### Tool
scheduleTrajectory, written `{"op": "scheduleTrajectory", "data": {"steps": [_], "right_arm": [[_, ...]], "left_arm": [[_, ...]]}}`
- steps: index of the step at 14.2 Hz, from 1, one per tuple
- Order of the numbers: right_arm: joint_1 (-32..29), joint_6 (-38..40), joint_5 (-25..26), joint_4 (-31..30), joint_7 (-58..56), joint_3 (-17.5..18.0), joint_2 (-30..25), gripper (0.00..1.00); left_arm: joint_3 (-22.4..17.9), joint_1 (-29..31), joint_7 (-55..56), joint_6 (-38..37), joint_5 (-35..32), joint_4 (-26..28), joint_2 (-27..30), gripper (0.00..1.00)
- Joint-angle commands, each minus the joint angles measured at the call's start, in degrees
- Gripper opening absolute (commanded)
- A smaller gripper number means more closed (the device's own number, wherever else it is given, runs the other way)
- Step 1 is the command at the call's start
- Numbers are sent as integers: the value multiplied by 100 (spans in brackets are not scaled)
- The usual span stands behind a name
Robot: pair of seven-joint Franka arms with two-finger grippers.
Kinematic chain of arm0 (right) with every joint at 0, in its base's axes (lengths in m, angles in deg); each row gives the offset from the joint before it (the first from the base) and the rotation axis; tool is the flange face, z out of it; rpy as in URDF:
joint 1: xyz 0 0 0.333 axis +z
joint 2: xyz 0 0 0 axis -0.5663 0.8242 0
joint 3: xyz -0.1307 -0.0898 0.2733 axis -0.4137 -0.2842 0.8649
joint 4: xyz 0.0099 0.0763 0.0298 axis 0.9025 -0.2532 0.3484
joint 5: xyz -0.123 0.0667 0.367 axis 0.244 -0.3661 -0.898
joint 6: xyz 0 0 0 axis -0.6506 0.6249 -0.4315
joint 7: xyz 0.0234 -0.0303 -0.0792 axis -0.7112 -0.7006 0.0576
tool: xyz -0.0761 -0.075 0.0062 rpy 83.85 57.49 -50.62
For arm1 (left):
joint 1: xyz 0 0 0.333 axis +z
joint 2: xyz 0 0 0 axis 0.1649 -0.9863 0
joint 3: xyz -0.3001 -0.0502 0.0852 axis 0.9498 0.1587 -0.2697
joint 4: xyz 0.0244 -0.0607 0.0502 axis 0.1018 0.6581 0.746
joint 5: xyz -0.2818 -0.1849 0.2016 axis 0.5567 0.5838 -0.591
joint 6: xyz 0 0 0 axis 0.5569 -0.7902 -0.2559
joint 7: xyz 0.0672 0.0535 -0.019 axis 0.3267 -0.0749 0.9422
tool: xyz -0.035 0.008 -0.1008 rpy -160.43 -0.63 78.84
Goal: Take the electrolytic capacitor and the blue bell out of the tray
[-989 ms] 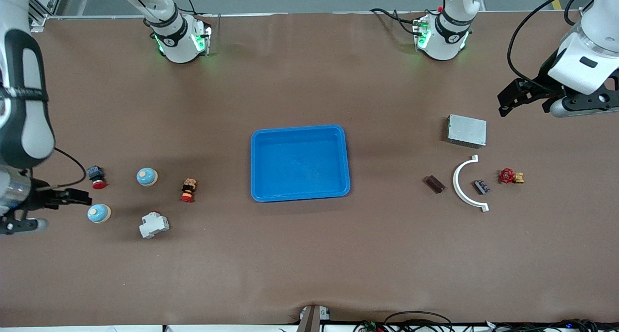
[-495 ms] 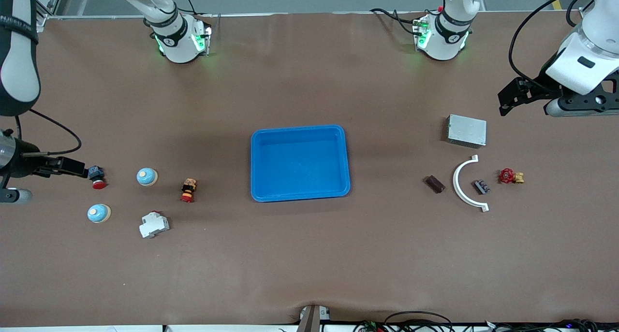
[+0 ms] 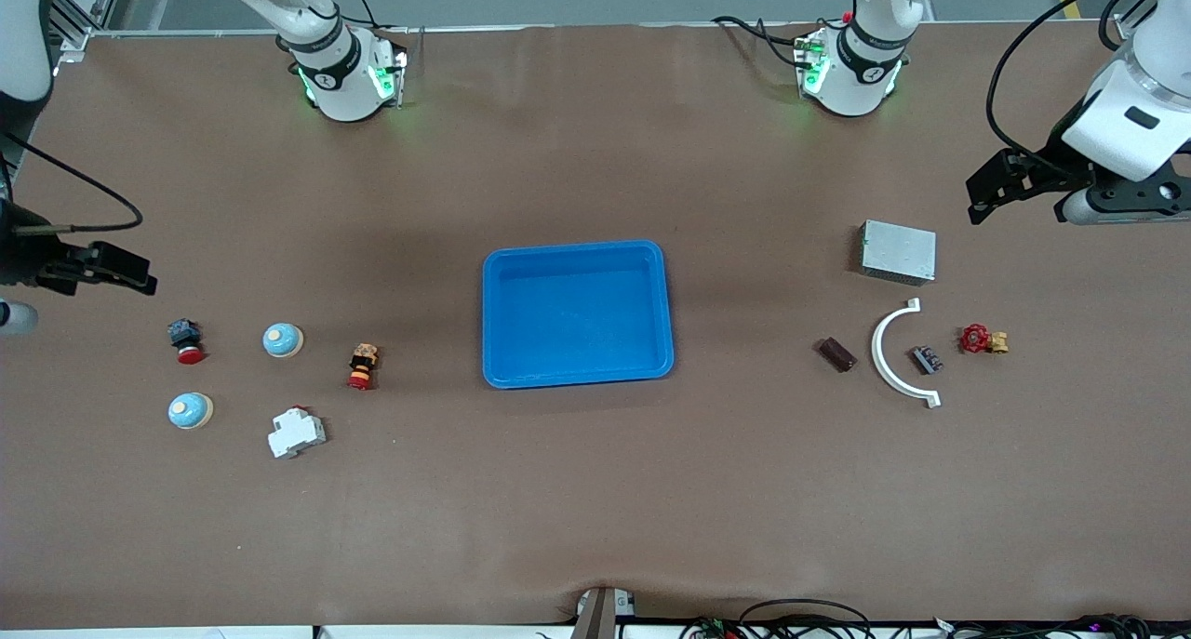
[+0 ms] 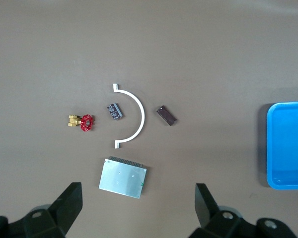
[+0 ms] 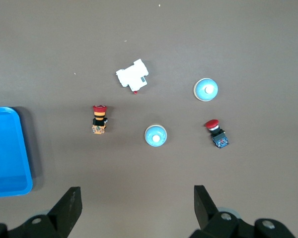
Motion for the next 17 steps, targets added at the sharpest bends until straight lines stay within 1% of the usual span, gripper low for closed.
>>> {"op": "scheduleTrajectory", "data": {"steps": [1,3,6,8,14,17], "right_arm": [[-21,96,-42,-186,11,12,-322,100],[-21,105,-269,-204,55,12,-436,100],[-30,114,-288,-195,55,-6,-516,100],[-38,271,-305,-195,55,-15,-533,100],[-30,70,-349,-151,55,-6,-533,100],[-30,140,-376,-151,46,3,-568,100]], "left_arm": [[-18,38,-18,-179,48,-227,-113,100],[-18,48,-26,-249,39,-235,-113,100],[-18,56,-18,-363,39,-244,-104,100],[-18,56,-26,-372,39,-244,-87,100],[-18,47,-18,-478,39,-253,-69,100],[-18,39,-18,-575,-40,-288,-69,100]]}}
